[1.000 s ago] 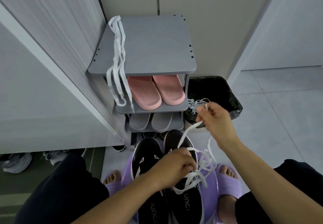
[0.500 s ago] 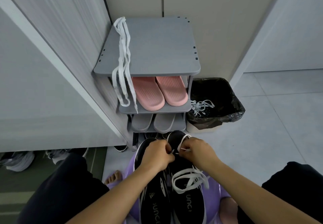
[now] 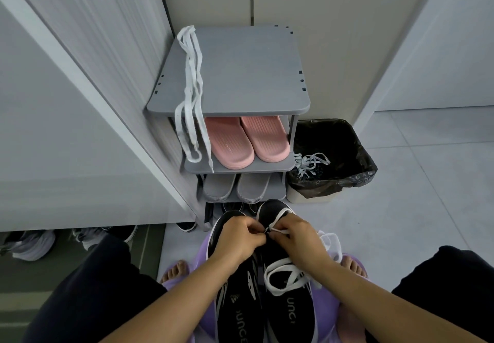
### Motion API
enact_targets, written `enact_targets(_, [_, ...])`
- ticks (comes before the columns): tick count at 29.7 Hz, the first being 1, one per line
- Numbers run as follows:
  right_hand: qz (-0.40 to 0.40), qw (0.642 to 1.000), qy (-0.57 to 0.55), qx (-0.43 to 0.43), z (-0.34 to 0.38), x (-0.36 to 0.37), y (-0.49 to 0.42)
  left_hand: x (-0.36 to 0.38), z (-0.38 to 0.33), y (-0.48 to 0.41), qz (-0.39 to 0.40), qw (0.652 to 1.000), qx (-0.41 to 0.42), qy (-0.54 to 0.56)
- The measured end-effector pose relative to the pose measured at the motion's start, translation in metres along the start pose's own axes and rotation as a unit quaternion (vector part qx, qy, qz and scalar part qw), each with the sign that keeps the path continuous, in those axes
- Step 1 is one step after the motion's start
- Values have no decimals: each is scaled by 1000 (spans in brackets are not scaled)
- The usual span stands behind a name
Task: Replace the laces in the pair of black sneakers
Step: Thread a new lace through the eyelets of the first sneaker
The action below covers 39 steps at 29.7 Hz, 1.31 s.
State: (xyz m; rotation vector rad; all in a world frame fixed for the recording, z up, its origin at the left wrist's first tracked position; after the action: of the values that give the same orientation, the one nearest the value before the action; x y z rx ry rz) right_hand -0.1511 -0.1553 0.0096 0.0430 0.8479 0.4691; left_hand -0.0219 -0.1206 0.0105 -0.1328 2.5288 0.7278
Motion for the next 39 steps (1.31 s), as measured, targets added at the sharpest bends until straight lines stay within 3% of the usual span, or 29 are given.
enact_targets(5, [-4,996,-89,13,-4,2,3,5,7,1,30,995,-30,90])
enact_targets(10, [-29,996,-77,16,2,3,5,8,11,-1,42,986,-50,155])
enact_targets(15, [32,999,-9,9,2,8,2,7,5,-6,8,992,-27,126])
enact_targets(21, [39,999,7,9,-4,11,3,-6,-7,-6,-51,996,16,72])
enact_targets(25, [14,994,-106,27,-8,8,6,-43,-22,-7,-93,988,49,111])
enact_targets(29, [-37,940,-327,89,-9,-6,8,-42,-32,2,-75,990,89,79])
enact_targets(33, [-59,935,-343,61,9,-21,8,-27,-47,12,-22,984,165,57])
enact_targets(36, [-7,933,-360,24,26,-21,9,-25,-54,20,-39,975,217,24])
enact_targets(39, [37,949,-314,-2,37,-18,7,-34,-56,19,-58,970,217,95])
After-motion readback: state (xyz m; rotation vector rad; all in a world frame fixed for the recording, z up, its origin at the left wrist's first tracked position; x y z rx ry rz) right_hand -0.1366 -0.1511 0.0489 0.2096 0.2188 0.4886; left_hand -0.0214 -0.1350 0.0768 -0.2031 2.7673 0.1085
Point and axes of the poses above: each hand's wrist, its own y-axis away from the middle knuckle, its own x-axis out of the palm, z = x × y, the point moved 6 cm from there along -y, towards the middle knuckle
